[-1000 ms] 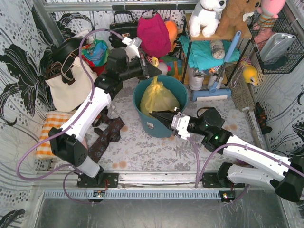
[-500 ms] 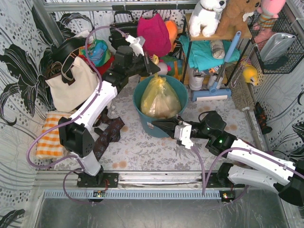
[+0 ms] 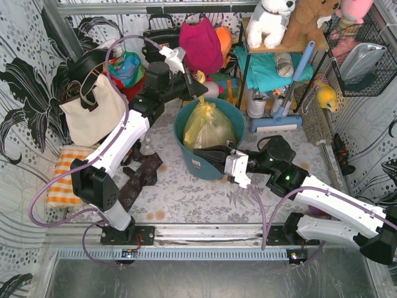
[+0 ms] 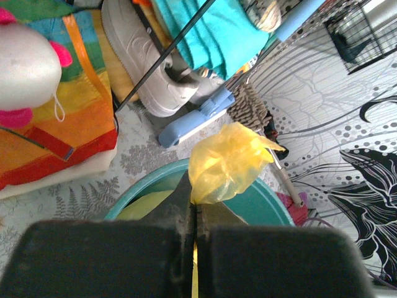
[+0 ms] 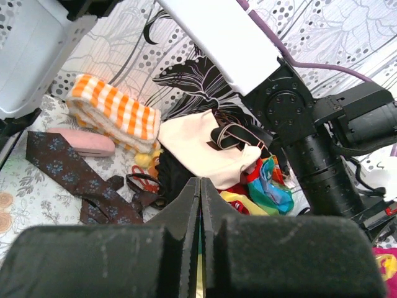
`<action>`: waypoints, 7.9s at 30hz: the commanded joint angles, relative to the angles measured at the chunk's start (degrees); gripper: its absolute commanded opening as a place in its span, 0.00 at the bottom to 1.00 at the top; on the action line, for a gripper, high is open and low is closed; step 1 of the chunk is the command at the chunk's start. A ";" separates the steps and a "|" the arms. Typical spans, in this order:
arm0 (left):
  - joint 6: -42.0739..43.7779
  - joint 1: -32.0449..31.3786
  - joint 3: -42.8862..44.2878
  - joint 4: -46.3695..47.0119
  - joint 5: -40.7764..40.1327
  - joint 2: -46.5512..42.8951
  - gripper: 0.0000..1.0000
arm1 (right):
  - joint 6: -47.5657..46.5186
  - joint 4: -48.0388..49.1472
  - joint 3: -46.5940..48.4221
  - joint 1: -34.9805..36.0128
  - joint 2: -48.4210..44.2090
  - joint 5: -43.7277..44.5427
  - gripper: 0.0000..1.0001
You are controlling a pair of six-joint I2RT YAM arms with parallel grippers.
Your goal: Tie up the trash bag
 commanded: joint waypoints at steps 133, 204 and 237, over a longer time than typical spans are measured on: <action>1.67 0.61 -14.33 15.88 -6.83 -10.14 0.00 | 27.36 22.65 -1.00 -17.55 4.55 6.68 0.62; -4.03 0.70 -12.81 29.77 2.81 0.14 0.00 | 48.95 23.12 -15.59 -17.55 -5.98 -2.08 0.00; -6.80 0.66 -9.32 28.82 13.01 2.47 0.00 | 13.79 1.74 1.98 -17.56 -0.89 -2.48 0.72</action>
